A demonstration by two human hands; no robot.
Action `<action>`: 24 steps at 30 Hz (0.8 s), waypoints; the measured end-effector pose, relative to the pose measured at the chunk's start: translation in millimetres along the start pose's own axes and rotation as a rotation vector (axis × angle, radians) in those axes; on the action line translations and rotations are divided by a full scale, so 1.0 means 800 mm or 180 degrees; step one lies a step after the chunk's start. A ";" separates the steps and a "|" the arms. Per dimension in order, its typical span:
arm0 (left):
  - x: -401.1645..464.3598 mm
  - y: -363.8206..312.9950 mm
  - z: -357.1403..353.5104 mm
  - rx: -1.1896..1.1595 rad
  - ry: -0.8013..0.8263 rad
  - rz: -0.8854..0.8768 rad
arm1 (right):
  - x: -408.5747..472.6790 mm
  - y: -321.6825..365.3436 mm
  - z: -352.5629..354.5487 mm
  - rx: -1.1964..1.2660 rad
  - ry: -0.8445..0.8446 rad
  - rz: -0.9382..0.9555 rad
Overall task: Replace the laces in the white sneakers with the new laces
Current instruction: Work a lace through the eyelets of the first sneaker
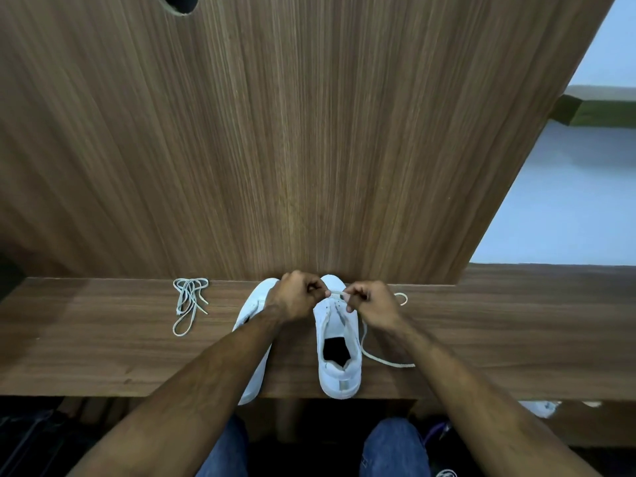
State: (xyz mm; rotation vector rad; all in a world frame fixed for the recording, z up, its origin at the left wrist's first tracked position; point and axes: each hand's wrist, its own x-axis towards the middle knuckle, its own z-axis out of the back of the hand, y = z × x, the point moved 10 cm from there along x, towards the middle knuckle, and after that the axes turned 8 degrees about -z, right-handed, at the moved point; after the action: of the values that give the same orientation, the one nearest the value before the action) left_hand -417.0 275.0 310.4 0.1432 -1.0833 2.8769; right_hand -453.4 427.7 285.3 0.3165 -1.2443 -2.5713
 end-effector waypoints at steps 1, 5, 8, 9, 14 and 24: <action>-0.001 0.003 0.002 -0.0010 -0.0006 0.0025 | 0.001 -0.005 0.007 -0.0014 -0.0068 -0.0063; -0.004 0.014 0.002 -0.0200 -0.0072 0.0094 | -0.002 -0.025 0.023 -0.0276 -0.0174 -0.0303; -0.009 0.014 -0.011 -0.0333 -0.0088 0.0089 | -0.004 -0.034 0.020 -0.0458 -0.0198 -0.0336; -0.010 0.013 -0.017 -0.0382 -0.0079 0.0074 | -0.005 -0.033 0.013 -0.0390 -0.0142 -0.0255; -0.003 0.011 -0.041 -0.0598 -0.0003 -0.0057 | -0.010 -0.003 -0.014 -0.0166 0.0092 0.0212; -0.014 0.073 -0.099 -0.0250 0.0423 0.0774 | 0.020 -0.086 0.007 0.0232 -0.0321 -0.0849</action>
State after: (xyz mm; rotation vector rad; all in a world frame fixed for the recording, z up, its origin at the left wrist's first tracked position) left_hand -416.4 283.0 211.7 -0.1948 -1.2657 2.9917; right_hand -479.6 467.6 232.7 0.3966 -1.4203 -2.7998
